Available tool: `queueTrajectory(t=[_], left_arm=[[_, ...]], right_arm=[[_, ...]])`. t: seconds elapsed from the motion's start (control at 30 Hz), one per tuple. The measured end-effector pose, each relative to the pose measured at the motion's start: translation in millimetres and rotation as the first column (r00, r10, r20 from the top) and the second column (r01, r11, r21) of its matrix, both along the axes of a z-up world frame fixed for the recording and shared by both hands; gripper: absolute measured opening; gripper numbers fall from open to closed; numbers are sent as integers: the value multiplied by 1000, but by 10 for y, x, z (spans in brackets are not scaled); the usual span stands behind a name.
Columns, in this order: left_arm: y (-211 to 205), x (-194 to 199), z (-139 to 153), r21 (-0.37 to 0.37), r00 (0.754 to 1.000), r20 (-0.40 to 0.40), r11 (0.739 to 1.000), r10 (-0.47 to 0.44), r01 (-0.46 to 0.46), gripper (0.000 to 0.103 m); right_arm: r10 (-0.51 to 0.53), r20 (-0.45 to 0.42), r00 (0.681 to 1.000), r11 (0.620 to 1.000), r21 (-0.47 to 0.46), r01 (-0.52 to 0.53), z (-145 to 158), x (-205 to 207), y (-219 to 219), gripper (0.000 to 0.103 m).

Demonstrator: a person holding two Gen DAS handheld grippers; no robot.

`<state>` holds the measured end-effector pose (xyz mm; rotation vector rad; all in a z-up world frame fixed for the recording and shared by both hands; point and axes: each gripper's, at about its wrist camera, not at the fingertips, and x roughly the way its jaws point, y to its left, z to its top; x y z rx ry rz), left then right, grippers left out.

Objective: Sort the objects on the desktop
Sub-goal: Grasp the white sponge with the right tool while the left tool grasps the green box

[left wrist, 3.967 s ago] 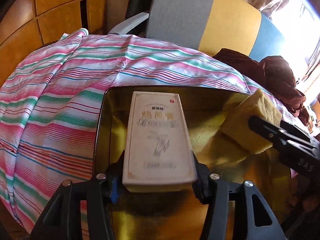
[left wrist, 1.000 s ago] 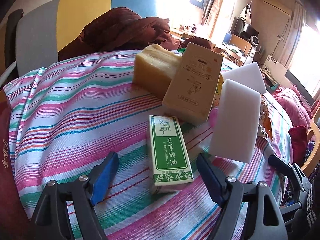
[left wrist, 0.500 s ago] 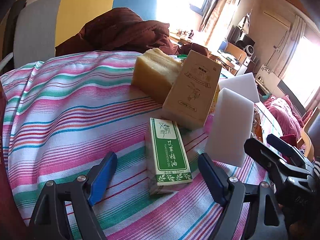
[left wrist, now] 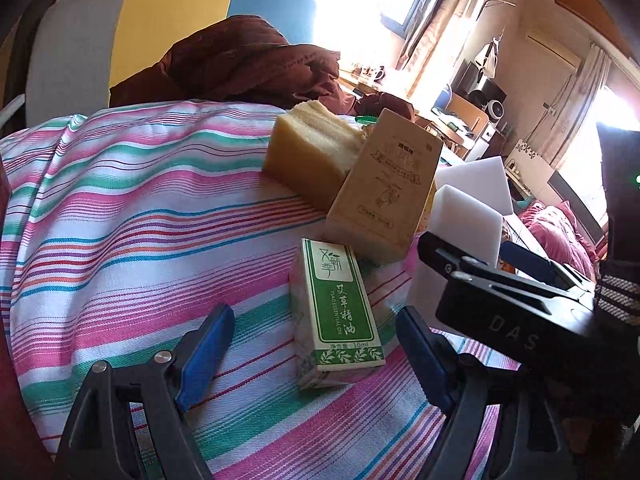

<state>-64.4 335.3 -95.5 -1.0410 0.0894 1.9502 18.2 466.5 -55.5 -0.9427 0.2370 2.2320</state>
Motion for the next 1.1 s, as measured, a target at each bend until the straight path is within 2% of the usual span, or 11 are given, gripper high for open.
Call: queueTrajectory(t=[0.03, 0.1, 0.2, 0.33, 0.47, 0.57, 0.7, 0.83, 0.93, 1.03, 1.1], left_arm=[[-1, 8, 5, -3, 1000, -4, 1000, 1, -1, 85], [-2, 23, 12, -8, 1000, -8, 1000, 1, -1, 85], [3, 40, 16, -17, 1000, -16, 1000, -1, 1, 86], [-27, 16, 21, -1, 1000, 1, 1000, -2, 2, 86], [-16, 41, 26, -19, 1000, -12, 1000, -3, 3, 86], [12, 55, 20, -30, 1000, -15, 1000, -9, 8, 89], [53, 93, 19, -58, 999, -34, 998, -13, 11, 89], [47, 104, 25, -57, 999, -38, 998, -7, 5, 89], [27, 105, 42, -62, 999, -47, 998, 19, -22, 77], [9, 98, 50, -64, 998, -54, 997, 41, -44, 70], [-21, 75, 47, -59, 997, -52, 996, 57, -60, 59]], right_arm=[[1, 4, 1000, 1000, -6, -1, -10, 9, 9, 93], [7, 6, 1000, 1000, -16, -7, -10, 58, 23, 76], [33, -13, 999, 999, -32, -33, 23, 191, 19, 72], [85, -74, 994, 995, -50, -88, 59, 414, -8, 72], [128, -138, 982, 988, -70, -138, 76, 578, -11, 73], [121, -173, 977, 985, -98, -140, 36, 591, 56, 73], [103, -231, 967, 968, -202, -152, -46, 603, 180, 77], [95, -248, 964, 966, -211, -149, -70, 595, 185, 77], [101, -240, 965, 972, -185, -148, -66, 581, 149, 77], [122, -240, 963, 972, -170, -166, -52, 576, 114, 69], [138, -239, 961, 971, -157, -178, -41, 574, 85, 66]])
